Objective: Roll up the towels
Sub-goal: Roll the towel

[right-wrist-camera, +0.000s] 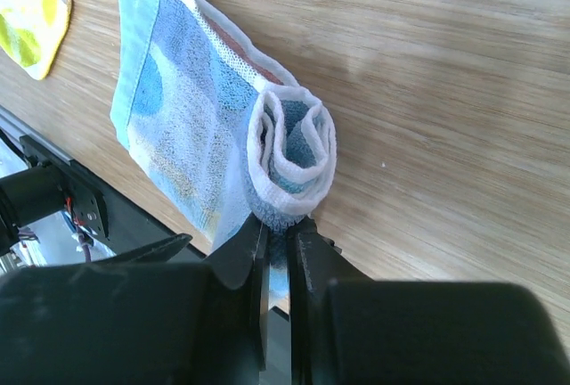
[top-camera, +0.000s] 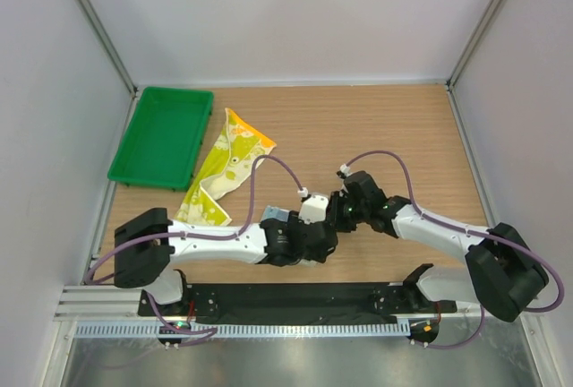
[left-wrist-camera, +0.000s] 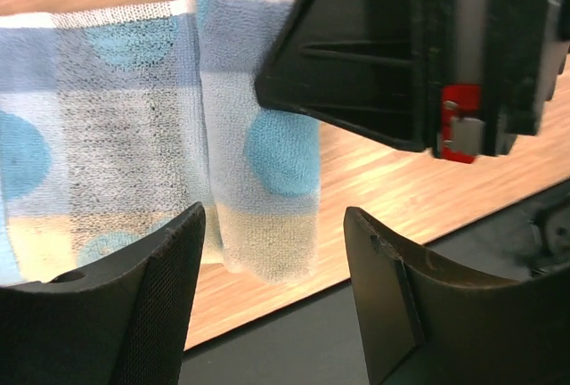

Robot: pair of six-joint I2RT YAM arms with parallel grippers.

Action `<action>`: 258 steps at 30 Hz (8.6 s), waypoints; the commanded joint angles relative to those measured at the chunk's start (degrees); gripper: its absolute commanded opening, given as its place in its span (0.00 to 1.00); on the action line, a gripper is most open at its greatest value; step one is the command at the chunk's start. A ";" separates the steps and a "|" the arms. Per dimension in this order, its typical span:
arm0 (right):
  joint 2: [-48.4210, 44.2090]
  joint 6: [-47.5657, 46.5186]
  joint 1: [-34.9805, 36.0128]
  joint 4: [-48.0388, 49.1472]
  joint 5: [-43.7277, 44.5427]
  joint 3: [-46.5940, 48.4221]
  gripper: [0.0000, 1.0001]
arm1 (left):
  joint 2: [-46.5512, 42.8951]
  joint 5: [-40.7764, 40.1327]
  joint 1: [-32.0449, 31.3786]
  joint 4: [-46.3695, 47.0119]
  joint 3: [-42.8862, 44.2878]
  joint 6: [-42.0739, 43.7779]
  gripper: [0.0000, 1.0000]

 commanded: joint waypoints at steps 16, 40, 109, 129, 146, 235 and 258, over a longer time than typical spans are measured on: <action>2.03 2.01 0.69 -4.43 0.83 5.03 0.02 | 12.44 -16.89 -9.58 -12.99 10.45 -2.45 0.54; 3.00 -2.38 -0.10 -16.56 8.81 16.09 0.73 | 1.30 -3.81 -8.44 2.81 -1.24 -5.52 0.00; 15.56 4.30 1.83 41.79 -11.31 -13.34 0.42 | -4.34 40.24 23.82 50.47 -42.90 -32.07 0.00; 4.23 0.43 2.27 -0.98 1.52 4.31 0.08 | -15.86 5.47 9.43 -4.88 -12.68 0.36 0.41; 8.10 1.22 5.26 -10.68 4.69 11.89 0.06 | 7.51 -16.98 -8.44 -9.21 9.48 12.49 0.50; 30.24 4.83 3.23 36.34 -15.35 5.99 0.48 | -17.88 39.44 32.78 45.19 -49.49 -26.18 0.00; 12.59 -2.12 1.57 -13.82 13.47 13.55 0.12 | -15.70 5.81 15.75 -1.73 -16.46 0.10 0.60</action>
